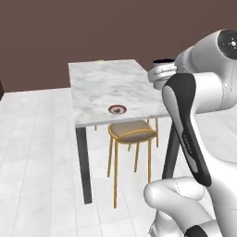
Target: Pick the cup of tea, navigate to the dining table, and place it on the saucer.
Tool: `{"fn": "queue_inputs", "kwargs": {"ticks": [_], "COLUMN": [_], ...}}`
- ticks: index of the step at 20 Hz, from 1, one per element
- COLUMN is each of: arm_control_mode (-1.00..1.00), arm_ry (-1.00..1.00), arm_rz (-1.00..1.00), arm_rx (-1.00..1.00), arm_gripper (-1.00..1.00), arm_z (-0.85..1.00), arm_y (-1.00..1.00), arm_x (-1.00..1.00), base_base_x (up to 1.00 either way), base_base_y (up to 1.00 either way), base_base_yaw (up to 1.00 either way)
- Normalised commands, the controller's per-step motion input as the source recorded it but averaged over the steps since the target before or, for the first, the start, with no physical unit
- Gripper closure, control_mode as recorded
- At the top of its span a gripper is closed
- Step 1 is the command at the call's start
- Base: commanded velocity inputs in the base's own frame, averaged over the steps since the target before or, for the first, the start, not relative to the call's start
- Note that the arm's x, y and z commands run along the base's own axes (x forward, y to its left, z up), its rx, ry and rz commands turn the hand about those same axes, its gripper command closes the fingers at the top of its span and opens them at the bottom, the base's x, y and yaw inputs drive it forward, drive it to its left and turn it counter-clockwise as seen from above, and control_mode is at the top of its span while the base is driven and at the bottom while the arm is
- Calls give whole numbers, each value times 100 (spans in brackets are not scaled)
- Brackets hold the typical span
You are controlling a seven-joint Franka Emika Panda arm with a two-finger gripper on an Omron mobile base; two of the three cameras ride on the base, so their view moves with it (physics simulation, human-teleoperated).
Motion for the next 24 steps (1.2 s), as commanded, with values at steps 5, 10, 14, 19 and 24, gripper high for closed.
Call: {"fn": "queue_inputs", "kwargs": {"ticks": [5,10,14,19,24], "arm_control_mode": [100,100,100,100,100], "arm_ry": [0,0,0,0,0], "arm_rz": [0,0,0,0,0], "arm_rx": [0,0,0,0,0], "arm_gripper": [100,100,100,100,100], "arm_z": [0,0,0,0,0], "arm_y": [0,0,0,0,0], "arm_x": [0,0,0,0,0], "base_base_x": [100,100,59,0,0], "base_base_y": [15,13,16,0,0], "base_base_yaw": [-6,-5,-6,0,0]}}
